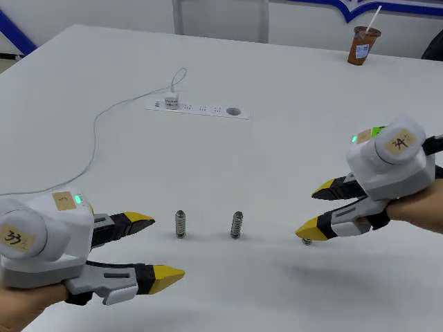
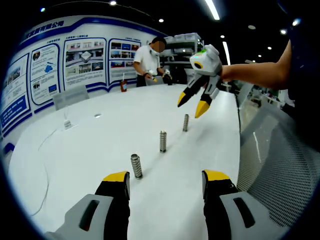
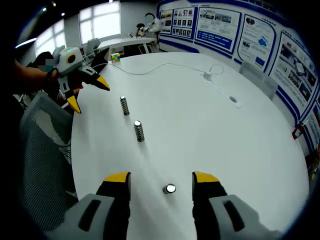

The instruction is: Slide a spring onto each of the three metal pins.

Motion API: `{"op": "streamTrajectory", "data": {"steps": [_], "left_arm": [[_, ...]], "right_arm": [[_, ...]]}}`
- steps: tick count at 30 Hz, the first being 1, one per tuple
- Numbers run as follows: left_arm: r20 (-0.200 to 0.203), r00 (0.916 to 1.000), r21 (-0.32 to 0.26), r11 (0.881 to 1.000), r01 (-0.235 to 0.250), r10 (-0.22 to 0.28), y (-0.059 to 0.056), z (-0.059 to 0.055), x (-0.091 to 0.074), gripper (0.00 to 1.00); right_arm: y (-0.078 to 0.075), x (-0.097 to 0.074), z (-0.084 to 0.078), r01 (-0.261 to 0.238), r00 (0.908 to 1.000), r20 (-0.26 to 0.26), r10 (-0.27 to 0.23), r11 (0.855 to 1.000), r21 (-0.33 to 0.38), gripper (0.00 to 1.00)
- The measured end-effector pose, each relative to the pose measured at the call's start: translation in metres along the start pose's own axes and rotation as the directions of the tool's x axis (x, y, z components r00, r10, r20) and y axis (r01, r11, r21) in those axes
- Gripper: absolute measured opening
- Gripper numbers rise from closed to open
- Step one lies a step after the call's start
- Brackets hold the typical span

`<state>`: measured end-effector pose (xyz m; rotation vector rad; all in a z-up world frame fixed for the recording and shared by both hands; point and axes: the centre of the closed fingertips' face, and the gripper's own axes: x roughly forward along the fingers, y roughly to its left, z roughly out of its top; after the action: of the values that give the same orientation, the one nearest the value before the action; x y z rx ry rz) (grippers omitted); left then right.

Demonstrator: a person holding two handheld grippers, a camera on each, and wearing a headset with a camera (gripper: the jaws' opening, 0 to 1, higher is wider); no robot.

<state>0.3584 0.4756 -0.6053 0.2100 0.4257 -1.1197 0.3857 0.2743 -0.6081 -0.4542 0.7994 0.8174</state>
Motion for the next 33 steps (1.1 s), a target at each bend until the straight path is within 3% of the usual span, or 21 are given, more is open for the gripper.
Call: {"op": "streamTrajectory", "data": {"steps": [6,23,33], "left_arm": [[-0.004,1.0,0.0,1.0,0.002,-0.002,-0.001,0.0,0.001,0.61],[-0.001,1.0,-0.013,1.0,-0.008,0.008,0.0,-0.002,-0.001,0.62],[0.002,1.0,-0.015,1.0,-0.008,0.008,0.0,-0.001,0.0,0.63]], "right_arm": [[0.001,-0.005,-0.015,0.008,0.9999,0.009,-0.009,1.0,0.03,0.51],[0.004,-0.017,-0.035,0.041,0.9946,0.092,-0.049,0.996,0.078,0.54],[0.004,-0.022,-0.042,0.073,0.9871,0.136,-0.084,0.993,0.089,0.56]]}}
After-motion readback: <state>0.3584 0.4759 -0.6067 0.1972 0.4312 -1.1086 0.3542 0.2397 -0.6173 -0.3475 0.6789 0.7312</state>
